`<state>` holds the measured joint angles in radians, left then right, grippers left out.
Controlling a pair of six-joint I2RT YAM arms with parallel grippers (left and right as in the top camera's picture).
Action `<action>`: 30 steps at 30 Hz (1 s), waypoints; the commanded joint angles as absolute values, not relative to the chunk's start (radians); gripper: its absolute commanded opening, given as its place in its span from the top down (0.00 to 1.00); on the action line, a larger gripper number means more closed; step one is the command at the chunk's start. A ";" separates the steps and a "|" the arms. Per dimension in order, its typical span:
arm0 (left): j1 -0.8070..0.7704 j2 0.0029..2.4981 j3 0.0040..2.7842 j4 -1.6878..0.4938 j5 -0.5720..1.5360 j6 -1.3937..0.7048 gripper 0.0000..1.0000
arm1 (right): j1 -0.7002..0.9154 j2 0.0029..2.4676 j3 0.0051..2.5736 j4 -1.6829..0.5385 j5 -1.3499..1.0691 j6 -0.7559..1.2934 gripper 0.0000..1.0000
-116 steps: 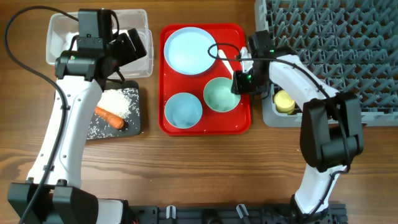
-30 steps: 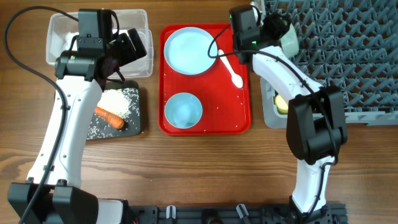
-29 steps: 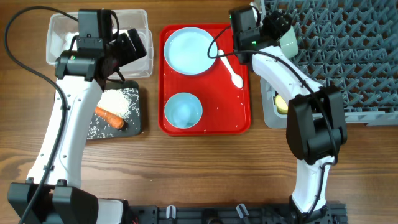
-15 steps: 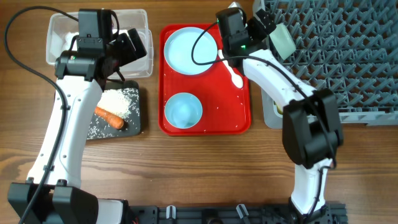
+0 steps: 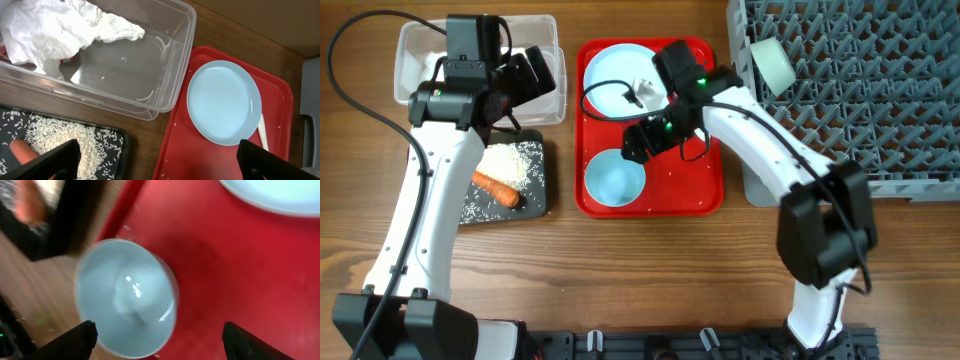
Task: Sort waste into correct bins and load items into the dishwasher rack
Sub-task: 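Reach the right gripper to the light-blue bowl and grasp its rim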
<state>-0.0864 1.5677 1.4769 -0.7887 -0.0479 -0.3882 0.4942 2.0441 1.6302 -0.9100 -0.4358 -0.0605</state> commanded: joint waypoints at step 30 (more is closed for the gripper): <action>-0.082 1.567 1.485 -0.787 -0.054 -0.401 0.00 | 0.502 2.153 1.621 -0.922 -0.115 -0.025 0.25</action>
<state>-0.0864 1.5677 1.4769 -0.7887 -0.0483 -0.3882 0.4988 2.1273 1.6257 -0.9318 -0.1230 -0.0349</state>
